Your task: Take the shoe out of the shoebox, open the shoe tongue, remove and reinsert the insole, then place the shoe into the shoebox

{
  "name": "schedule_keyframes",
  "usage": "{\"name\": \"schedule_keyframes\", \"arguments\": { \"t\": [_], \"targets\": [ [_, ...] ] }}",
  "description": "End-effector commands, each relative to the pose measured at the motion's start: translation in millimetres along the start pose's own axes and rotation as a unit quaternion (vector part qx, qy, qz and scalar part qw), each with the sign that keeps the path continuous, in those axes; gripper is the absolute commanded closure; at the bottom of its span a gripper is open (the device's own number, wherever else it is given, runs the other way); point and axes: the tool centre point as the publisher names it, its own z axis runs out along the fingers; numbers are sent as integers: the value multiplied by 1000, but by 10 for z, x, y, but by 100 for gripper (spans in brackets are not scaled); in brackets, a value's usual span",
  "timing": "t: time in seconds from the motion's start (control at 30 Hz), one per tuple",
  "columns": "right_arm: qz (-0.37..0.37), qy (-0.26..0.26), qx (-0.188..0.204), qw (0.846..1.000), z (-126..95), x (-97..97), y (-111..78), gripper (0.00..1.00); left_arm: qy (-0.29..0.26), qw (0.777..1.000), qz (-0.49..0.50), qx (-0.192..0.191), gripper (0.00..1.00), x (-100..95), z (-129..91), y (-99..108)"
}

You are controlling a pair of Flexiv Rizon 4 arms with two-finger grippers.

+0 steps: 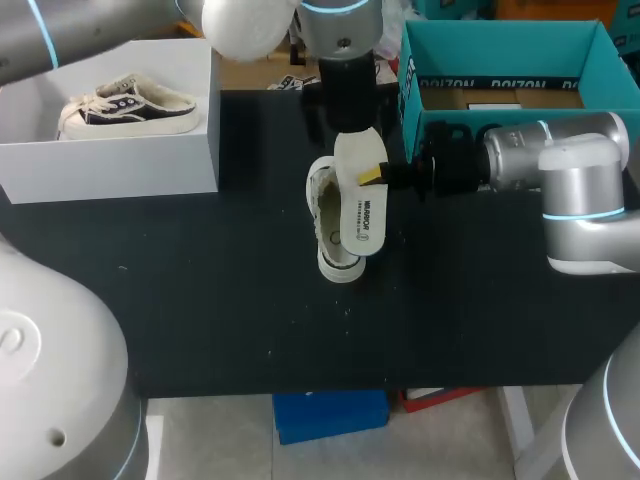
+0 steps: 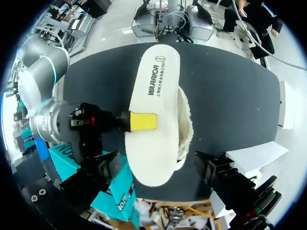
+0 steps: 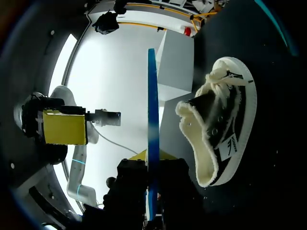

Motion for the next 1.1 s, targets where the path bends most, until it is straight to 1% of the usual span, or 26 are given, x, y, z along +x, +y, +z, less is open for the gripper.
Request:
{"name": "schedule_keyframes", "arguments": {
  "t": [0.03,0.27,0.53,0.67,0.73,0.83,0.9,1.03,1.07,1.1],
  "targets": [
    [1,-1,1,1000,5,2,7,100,-5,1000,4,-20,0,71,-87,-245],
    [1,-1,1,1000,5,2,7,100,-14,1000,10,-8,0,99,-74,-576],
    [1,-1,1,1000,5,2,7,100,-28,999,35,-1,0,148,-40,-1021],
    [1,-1,1,1000,5,2,7,100,-65,997,49,14,0,198,-7,-1143],
    [1,-1,1,1000,5,2,7,100,-100,993,62,21,0,229,5,-1207],
    [1,-1,1,1000,5,2,7,100,-189,980,66,22,0,317,12,-1259],
    [1,-1,1,1000,5,2,7,100,-280,958,61,23,0,402,-18,-1273],
    [1,-1,1,1000,5,2,7,100,-376,924,67,4,0,501,-39,-1275],
    [1,-1,1,1000,5,2,7,100,-404,913,66,1,0,530,-42,-1269],
    [1,-1,1,1000,5,2,7,100,-440,895,67,9,0,562,-40,-1263]
  ]
}}
